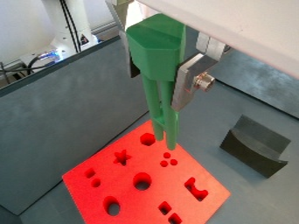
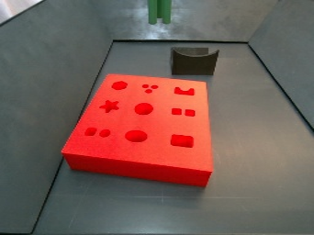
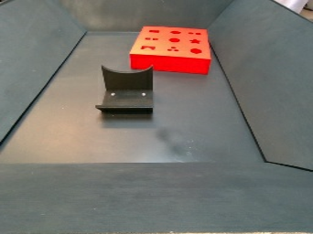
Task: Pick up the 3 prong object. Move up. Place the 3 prong object on the fixture. Regrasp the 3 prong object. Move to above the board. Insert the 3 prong object.
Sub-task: Insert the 3 prong object.
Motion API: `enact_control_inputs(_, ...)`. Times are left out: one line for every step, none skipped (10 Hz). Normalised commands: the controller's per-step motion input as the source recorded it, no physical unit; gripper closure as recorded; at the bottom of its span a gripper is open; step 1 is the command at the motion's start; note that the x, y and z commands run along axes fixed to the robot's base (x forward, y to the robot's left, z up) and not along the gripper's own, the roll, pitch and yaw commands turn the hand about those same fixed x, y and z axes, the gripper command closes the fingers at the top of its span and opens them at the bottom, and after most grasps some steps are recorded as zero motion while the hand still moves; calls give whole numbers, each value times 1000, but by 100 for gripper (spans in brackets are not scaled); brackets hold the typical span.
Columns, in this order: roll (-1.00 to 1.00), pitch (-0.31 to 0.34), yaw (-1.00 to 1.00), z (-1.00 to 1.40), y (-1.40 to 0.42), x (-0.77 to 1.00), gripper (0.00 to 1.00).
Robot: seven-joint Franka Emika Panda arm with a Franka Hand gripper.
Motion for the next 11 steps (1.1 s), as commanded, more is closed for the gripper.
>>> enact_control_inputs(-24, 0, 0, 0, 49, 0, 100)
enact_control_inputs(-44, -19, 0, -317, -60, -49, 100)
enact_control_inputs(-51, -99, 0, -880, -140, -380, 100)
enact_control_inputs(-57, -119, -29, -880, -103, -497, 100)
enact_control_inputs(-94, -49, -80, -949, -69, -154, 100)
enact_control_inputs(-143, 0, -203, -477, 0, 0, 100)
enact_control_inputs(-299, -1, -531, -246, 46, 0, 100)
enact_control_inputs(-226, -19, -74, -143, 0, 51, 100)
enact_control_inputs(-224, 0, -31, -283, 0, 171, 100)
enact_control_inputs(-266, 70, 140, -149, 606, 177, 100)
enact_control_inputs(-220, 36, 94, -94, 769, 151, 100)
